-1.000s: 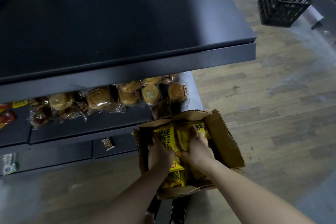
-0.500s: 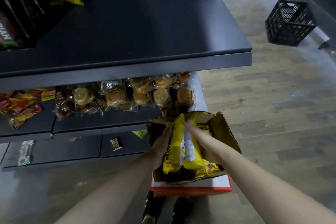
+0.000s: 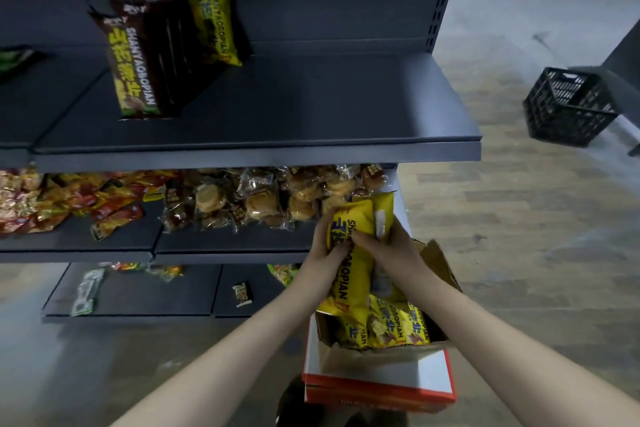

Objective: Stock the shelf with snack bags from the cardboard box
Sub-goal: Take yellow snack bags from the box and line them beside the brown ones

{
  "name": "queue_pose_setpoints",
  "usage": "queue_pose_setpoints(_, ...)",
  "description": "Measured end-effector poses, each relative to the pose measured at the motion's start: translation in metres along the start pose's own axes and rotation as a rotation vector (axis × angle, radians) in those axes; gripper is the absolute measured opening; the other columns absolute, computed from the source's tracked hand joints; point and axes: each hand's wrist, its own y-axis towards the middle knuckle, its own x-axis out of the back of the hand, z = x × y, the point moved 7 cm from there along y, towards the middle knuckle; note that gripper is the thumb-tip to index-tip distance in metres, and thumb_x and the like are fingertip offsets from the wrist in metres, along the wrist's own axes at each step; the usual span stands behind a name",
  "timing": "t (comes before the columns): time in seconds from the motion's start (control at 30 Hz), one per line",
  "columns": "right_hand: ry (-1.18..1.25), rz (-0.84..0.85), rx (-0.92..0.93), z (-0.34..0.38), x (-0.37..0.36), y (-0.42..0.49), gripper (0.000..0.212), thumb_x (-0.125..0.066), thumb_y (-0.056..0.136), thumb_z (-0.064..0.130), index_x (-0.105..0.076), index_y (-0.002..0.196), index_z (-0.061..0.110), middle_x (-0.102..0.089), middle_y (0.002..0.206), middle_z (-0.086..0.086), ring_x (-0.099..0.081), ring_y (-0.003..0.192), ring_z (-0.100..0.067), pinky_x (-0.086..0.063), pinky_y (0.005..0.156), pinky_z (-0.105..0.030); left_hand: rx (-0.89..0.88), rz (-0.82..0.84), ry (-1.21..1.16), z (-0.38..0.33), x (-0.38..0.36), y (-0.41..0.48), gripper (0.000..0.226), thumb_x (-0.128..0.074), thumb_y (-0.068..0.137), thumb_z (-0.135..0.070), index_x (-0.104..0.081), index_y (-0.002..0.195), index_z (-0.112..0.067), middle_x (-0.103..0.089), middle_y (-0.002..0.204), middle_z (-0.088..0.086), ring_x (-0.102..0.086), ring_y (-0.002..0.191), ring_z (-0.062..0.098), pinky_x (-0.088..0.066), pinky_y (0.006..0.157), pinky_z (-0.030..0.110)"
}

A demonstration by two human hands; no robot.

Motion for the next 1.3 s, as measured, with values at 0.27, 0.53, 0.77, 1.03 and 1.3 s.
queue_pose_setpoints(0.27,-0.017,-0.046,0.272,0.118,0.002,-0.016,0.032,-0.073,0.081,0.009,-0.057,0.107,0.015,-0.068,0.095,0.002,-0.064,0.075,0.002,-0.048,0.060,-0.005,-0.310,-0.181,0.190,-0.096,0.013,-0.029,0.049,-0.045,0.098,-0.022,-0.021,0.141,-0.022,-0.045,0.131,-0.006,-0.047,0.119,0.006,-0.036,0.107,0.027)
queue_pose_setpoints(0.53,0.380,-0.108,0.195,0.185,-0.015,0.014,0.046,-0.077,0.073,0.027,-0.060,0.113,0.011,-0.073,0.101,-0.011,-0.072,0.089,-0.028,-0.056,0.085,-0.048,-0.351,-0.191,0.584,-0.162,0.041,-0.028,0.086,-0.063,0.079,-0.052,-0.012,0.147,-0.035,-0.032,0.144,-0.003,-0.036,0.131,0.014,-0.033,0.107,0.032)
queue_pose_setpoints(0.77,0.381,0.431,-0.068,0.219,-0.084,0.049,0.040,-0.062,0.088,0.032,-0.062,0.119,0.007,-0.068,0.118,-0.017,-0.065,0.109,-0.032,-0.050,0.095,-0.047,-0.171,-0.108,0.058,-0.176,0.106,0.001,0.073,-0.070,0.083,-0.028,-0.028,0.142,-0.028,-0.059,0.124,-0.005,-0.059,0.109,0.016,-0.051,0.085,0.030)
queue_pose_setpoints(1.03,0.200,0.365,-0.027,0.216,-0.128,0.116,0.041,-0.066,0.084,0.046,-0.066,0.116,0.019,-0.073,0.108,-0.006,-0.070,0.100,-0.024,-0.052,0.094,-0.044,-0.294,-0.045,0.123,-0.190,0.151,0.060,0.067,-0.062,0.089,-0.019,-0.019,0.138,-0.034,-0.054,0.119,-0.016,-0.055,0.102,-0.005,-0.052,0.075,0.012)
queue_pose_setpoints(1.3,0.020,0.027,0.237,0.250,-0.142,0.185,0.065,-0.068,0.080,0.051,-0.046,0.134,0.023,-0.064,0.121,0.003,-0.063,0.106,-0.015,-0.050,0.087,-0.031,-0.439,-0.382,0.376,-0.209,0.214,0.131,0.096,-0.072,0.069,-0.035,-0.007,0.138,-0.052,-0.037,0.138,-0.007,-0.041,0.129,0.016,-0.042,0.104,0.042)
